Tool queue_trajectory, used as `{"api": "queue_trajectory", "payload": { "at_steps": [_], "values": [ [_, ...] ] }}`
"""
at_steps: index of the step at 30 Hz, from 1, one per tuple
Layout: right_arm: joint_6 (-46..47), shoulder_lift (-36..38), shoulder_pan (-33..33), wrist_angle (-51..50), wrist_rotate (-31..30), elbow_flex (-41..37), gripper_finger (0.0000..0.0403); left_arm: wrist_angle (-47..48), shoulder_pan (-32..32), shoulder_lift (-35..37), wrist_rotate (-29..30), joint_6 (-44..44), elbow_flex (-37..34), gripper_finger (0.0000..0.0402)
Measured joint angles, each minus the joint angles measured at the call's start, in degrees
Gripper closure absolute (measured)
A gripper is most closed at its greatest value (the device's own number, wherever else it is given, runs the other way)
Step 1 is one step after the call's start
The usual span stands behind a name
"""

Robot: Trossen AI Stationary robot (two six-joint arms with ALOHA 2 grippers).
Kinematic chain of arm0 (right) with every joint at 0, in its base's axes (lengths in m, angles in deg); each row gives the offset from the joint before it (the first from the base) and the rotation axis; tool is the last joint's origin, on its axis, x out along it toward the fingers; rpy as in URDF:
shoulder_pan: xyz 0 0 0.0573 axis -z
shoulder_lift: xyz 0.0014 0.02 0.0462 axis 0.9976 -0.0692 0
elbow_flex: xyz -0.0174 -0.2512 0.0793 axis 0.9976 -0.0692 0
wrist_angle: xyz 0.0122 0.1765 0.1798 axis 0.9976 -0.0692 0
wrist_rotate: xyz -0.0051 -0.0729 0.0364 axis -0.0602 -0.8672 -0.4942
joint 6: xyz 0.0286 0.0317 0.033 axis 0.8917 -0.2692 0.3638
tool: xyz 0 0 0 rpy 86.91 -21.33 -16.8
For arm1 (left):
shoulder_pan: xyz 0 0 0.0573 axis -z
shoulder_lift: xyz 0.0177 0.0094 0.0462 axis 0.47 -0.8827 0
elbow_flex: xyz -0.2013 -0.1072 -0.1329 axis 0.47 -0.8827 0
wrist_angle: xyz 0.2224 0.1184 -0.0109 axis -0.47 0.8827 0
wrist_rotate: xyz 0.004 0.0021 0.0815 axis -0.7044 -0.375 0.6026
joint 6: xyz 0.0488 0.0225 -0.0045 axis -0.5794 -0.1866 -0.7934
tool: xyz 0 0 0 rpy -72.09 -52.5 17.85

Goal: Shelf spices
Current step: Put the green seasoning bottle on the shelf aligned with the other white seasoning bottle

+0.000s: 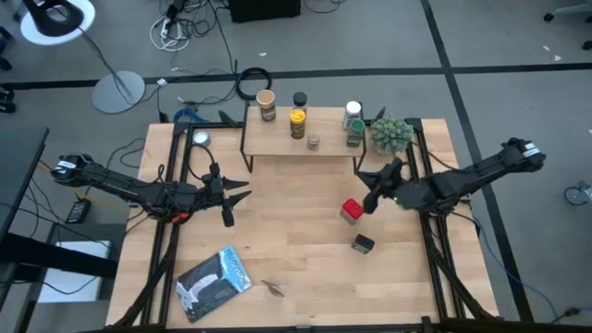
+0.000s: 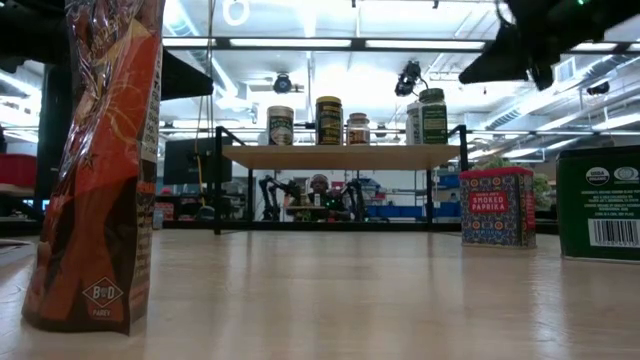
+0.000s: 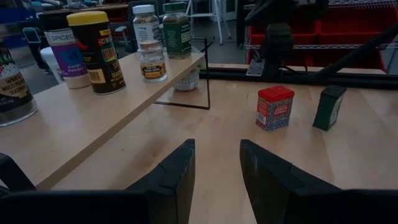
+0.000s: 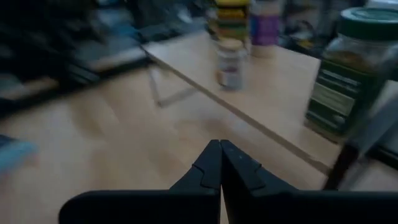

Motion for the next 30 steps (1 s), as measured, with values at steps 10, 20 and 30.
{"api": "queue_trajectory", "payload": {
  "at_steps": [10, 20, 30],
  "values": [
    [-13.91, 10.75, 9.42, 23.66, 8.87, -10.26, 0.0403, -0.15, 0.00, 0.01, 0.01, 0.30, 0.00, 0.0271],
    [-11.98, 1.66, 18.54, 23.59, 10.50, -7.78, 0.0403, -0.52, -0.01, 0.00, 0.02, 0.12, 0.00, 0.0271],
    [-9.44, -2.65, 25.12, 24.19, 13.24, -7.63, 0.0403, -0.09, -0.02, 0.02, 0.02, 0.12, 0.00, 0.0271]
  ]
}}
